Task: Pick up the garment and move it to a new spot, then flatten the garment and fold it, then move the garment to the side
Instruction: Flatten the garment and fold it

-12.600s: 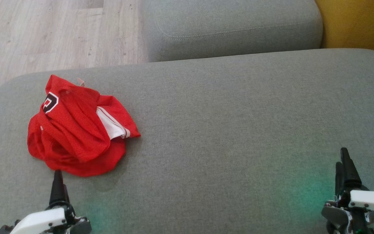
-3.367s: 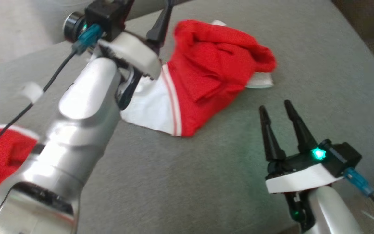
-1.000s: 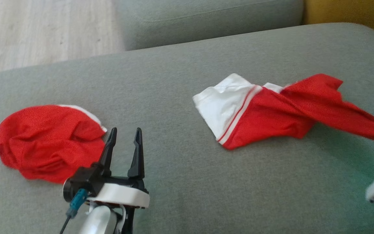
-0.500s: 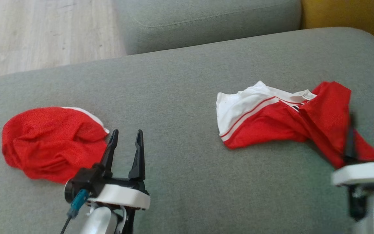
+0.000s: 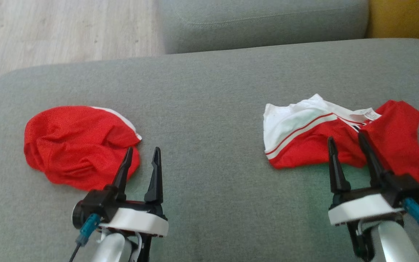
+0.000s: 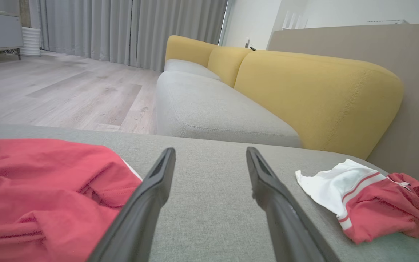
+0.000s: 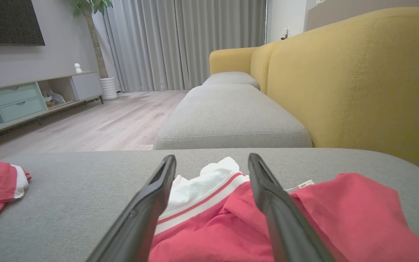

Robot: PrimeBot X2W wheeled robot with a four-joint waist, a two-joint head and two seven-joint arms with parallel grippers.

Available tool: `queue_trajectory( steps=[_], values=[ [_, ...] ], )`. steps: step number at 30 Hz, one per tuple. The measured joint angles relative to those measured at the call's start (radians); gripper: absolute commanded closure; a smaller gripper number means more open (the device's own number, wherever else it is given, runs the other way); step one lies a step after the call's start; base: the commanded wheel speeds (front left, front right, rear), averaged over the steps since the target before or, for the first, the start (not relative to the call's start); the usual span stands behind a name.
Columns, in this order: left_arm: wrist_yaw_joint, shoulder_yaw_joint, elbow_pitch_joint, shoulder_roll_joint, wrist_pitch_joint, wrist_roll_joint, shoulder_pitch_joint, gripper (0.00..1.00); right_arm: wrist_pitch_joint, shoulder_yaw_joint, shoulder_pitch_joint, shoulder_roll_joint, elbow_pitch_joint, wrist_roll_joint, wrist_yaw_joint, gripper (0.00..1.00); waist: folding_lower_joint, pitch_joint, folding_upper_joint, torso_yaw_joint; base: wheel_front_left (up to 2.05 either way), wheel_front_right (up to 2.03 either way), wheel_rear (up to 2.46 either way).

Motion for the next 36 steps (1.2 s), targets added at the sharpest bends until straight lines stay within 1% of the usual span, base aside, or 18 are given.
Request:
queue_trajectory(
  steps=[3, 10, 17, 22, 23, 24, 25, 28, 30, 31, 34, 36],
  values=[
    [0.000, 0.000, 0.000, 0.000, 0.000, 0.000, -0.001, 0.00, 0.005, -0.018, -0.055, 0.000, 0.061, -0.012, 0.000, 0.00, 0.0000, 0.013, 0.0000, 0.015, 0.00, 0.00, 0.00],
    [-0.001, -0.012, 0.002, 0.000, 0.000, -0.002, -0.008, 0.00, 0.137, -0.060, -0.246, -0.005, 0.223, -0.050, 0.000, 0.00, 0.0001, 0.047, 0.0000, 0.052, 0.00, 0.00, 0.00],
    [0.001, -0.035, 0.009, -0.001, 0.000, -0.012, -0.027, 0.00, 0.221, -0.136, -0.356, -0.047, 0.406, -0.085, 0.000, 0.00, 0.0001, 0.068, 0.0000, 0.089, 0.00, 0.00, 0.00],
    [0.001, -0.042, 0.013, -0.001, 0.000, -0.012, -0.035, 0.00, 0.275, -0.107, -0.411, -0.055, 0.528, -0.058, 0.000, 0.00, 0.0001, 0.079, 0.0000, 0.105, 0.00, 0.00, 0.00],
    [0.001, -0.042, 0.013, -0.001, 0.000, -0.012, -0.037, 0.00, 0.277, -0.089, -0.418, -0.059, 0.542, -0.049, 0.000, 1.00, 0.0001, 0.080, 0.0000, 0.107, 0.00, 0.00, 0.00],
    [0.001, -0.042, 0.013, -0.001, 0.000, -0.012, -0.037, 0.00, 0.277, -0.089, -0.418, -0.059, 0.542, -0.049, 0.000, 1.00, 0.0001, 0.080, 0.0000, 0.107, 0.00, 0.00, 0.00],
    [0.002, -0.043, 0.014, -0.001, 0.000, -0.012, -0.038, 0.00, 0.256, -0.055, -0.432, -0.062, 0.556, -0.024, 0.000, 1.00, 0.0001, 0.081, 0.0000, 0.109, 0.00, 0.00, 0.00],
    [0.009, -0.042, 0.016, -0.001, 0.000, -0.012, -0.038, 0.00, 0.186, 0.004, -0.450, -0.061, 0.553, 0.024, 0.000, 1.00, 0.0000, 0.077, 0.0000, 0.107, 0.00, 0.00, 0.00],
    [0.010, -0.039, 0.016, -0.001, 0.000, -0.012, -0.037, 0.00, 0.126, 0.054, -0.457, -0.058, 0.535, 0.036, 0.000, 1.00, 0.0000, 0.074, 0.0000, 0.102, 0.00, 0.00, 0.00],
    [0.010, -0.039, 0.016, -0.001, 0.000, -0.012, -0.037, 0.00, 0.126, 0.054, -0.457, -0.058, 0.535, 0.036, 0.000, 1.00, 0.0000, 0.074, 0.0000, 0.102, 0.00, 0.00, 0.00],
    [0.010, -0.032, 0.016, -0.001, 0.000, -0.012, -0.037, 0.00, 0.046, 0.117, -0.467, -0.042, 0.484, 0.064, 0.000, 1.00, 0.0000, 0.064, 0.0000, 0.090, 0.00, 0.00, 0.00],
    [0.010, -0.029, 0.018, -0.001, 0.000, -0.012, -0.035, 0.00, 0.025, 0.184, -0.469, -0.035, 0.440, 0.089, 0.000, 1.00, 0.0000, 0.054, 0.0000, 0.081, 0.00, 0.00, 0.00]
  ],
)
